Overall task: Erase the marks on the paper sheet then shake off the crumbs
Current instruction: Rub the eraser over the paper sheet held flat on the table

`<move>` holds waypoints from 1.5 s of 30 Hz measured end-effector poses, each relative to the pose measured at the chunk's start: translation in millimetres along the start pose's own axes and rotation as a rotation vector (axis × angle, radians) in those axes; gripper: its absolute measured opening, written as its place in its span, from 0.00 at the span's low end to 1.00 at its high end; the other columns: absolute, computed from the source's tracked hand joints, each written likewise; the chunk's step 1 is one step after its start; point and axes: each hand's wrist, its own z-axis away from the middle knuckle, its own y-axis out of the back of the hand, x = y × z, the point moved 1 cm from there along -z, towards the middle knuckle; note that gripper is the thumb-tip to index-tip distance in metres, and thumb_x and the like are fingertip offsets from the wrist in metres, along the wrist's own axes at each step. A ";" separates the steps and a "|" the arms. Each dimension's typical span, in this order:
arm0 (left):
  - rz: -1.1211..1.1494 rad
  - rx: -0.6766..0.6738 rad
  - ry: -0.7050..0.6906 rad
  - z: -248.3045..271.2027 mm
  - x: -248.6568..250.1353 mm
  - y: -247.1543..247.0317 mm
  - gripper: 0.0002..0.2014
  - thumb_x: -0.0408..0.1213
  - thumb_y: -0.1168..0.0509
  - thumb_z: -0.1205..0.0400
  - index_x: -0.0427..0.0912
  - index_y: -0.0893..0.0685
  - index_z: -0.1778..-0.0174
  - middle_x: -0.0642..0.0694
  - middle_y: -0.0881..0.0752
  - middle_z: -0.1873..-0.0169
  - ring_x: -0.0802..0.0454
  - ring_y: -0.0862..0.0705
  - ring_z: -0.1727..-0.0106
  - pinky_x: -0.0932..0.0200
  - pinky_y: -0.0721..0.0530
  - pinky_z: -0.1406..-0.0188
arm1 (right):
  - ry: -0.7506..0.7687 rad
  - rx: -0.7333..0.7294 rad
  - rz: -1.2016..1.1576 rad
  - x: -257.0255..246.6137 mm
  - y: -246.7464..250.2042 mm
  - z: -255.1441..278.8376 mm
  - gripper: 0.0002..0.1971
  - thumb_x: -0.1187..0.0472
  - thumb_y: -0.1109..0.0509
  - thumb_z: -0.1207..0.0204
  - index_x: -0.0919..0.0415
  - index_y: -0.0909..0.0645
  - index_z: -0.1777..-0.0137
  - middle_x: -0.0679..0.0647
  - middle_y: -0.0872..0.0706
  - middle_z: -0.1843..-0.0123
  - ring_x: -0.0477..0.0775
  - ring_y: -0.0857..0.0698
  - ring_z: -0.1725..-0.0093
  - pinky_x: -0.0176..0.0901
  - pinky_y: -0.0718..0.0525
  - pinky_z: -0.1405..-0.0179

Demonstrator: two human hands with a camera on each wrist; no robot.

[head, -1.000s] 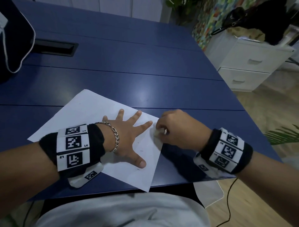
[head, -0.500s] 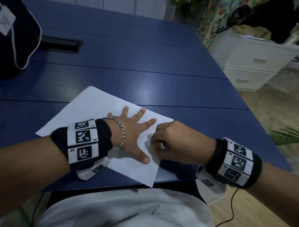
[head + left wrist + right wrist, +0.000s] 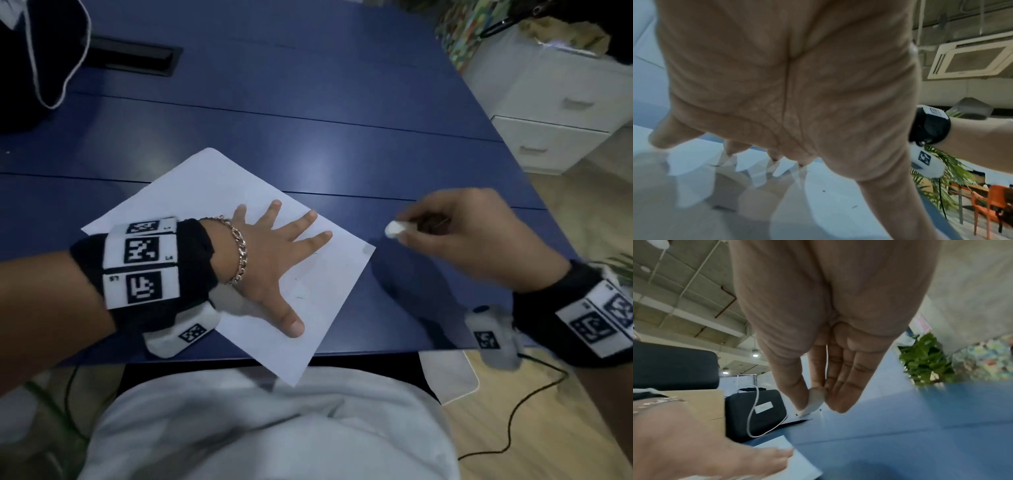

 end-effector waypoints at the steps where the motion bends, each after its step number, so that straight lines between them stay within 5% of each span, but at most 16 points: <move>1: -0.004 0.011 -0.005 0.3 -0.2 0.1 0.70 0.89 0.35 0.41 0.73 0.78 0.17 0.59 0.84 0.17 0.33 0.78 0.13 0.15 0.65 0.20 | 0.020 -0.036 0.011 -2.2 -7.5 2.2 0.06 0.48 0.19 0.21 0.44 0.07 0.48 0.40 0.07 0.56 0.39 0.10 0.56 0.36 0.14 0.52; 7: 0.042 0.032 0.020 -9.7 10.8 4.9 0.68 0.90 0.35 0.44 0.82 0.78 0.22 0.56 0.84 0.16 0.26 0.76 0.13 0.09 0.60 0.22 | 0.250 -0.160 0.171 -22.5 -53.5 -9.8 0.08 0.46 0.25 0.18 0.47 0.09 0.52 0.44 0.13 0.59 0.43 0.16 0.61 0.35 0.23 0.60; 11: 0.069 0.029 0.055 -11.6 14.6 1.4 0.69 0.90 0.34 0.47 0.84 0.80 0.25 0.58 0.85 0.18 0.26 0.77 0.14 0.06 0.56 0.24 | 0.211 -0.139 0.218 -27.8 -63.5 -17.8 0.10 0.50 0.28 0.19 0.52 0.15 0.61 0.46 0.19 0.63 0.46 0.20 0.64 0.40 0.24 0.63; 16: 0.068 0.028 0.068 -13.4 13.8 1.9 0.70 0.90 0.33 0.49 0.85 0.81 0.26 0.59 0.86 0.18 0.23 0.77 0.14 0.05 0.55 0.26 | 0.287 -0.288 0.290 -47.5 -68.7 -5.3 0.10 0.57 0.31 0.24 0.55 0.23 0.67 0.45 0.24 0.64 0.54 0.22 0.66 0.52 0.19 0.66; 20: 0.061 0.012 0.079 -12.5 14.7 3.0 0.70 0.90 0.34 0.50 0.84 0.82 0.27 0.60 0.87 0.20 0.24 0.78 0.15 0.05 0.55 0.26 | 0.198 -0.172 0.357 -21.0 -48.6 -28.8 0.13 0.54 0.31 0.23 0.55 0.24 0.68 0.49 0.24 0.67 0.57 0.22 0.66 0.59 0.16 0.62; 25: 0.069 0.011 0.078 -12.8 15.4 3.7 0.71 0.90 0.33 0.50 0.84 0.81 0.26 0.61 0.87 0.20 0.23 0.78 0.15 0.05 0.56 0.26 | 0.254 -0.253 0.284 -48.3 -62.1 -6.7 0.09 0.59 0.31 0.25 0.53 0.22 0.67 0.42 0.28 0.67 0.50 0.25 0.68 0.48 0.20 0.68; 30: 0.063 -0.010 0.086 -11.6 15.7 5.2 0.71 0.90 0.33 0.50 0.84 0.81 0.26 0.61 0.88 0.21 0.23 0.79 0.16 0.05 0.56 0.26 | 0.133 -0.152 0.333 -23.2 -48.5 -26.7 0.06 0.55 0.28 0.26 0.54 0.14 0.62 0.48 0.18 0.63 0.55 0.20 0.64 0.55 0.14 0.60; 35: 0.066 0.000 0.080 -13.5 14.6 4.0 0.71 0.90 0.34 0.50 0.84 0.81 0.25 0.60 0.88 0.20 0.23 0.79 0.16 0.05 0.56 0.26 | 0.246 -0.249 0.335 -46.2 -64.1 -8.5 0.07 0.56 0.30 0.27 0.56 0.18 0.65 0.47 0.22 0.65 0.53 0.22 0.67 0.49 0.20 0.68; 45: 0.005 0.045 -0.017 1.9 -10.8 -14.1 0.76 0.89 0.32 0.47 0.73 0.84 0.22 0.55 0.87 0.19 0.34 0.82 0.15 0.17 0.69 0.19 | 0.149 -0.172 0.190 -24.2 -50.2 -23.4 0.04 0.52 0.24 0.26 0.50 0.10 0.56 0.45 0.12 0.62 0.45 0.16 0.63 0.44 0.15 0.61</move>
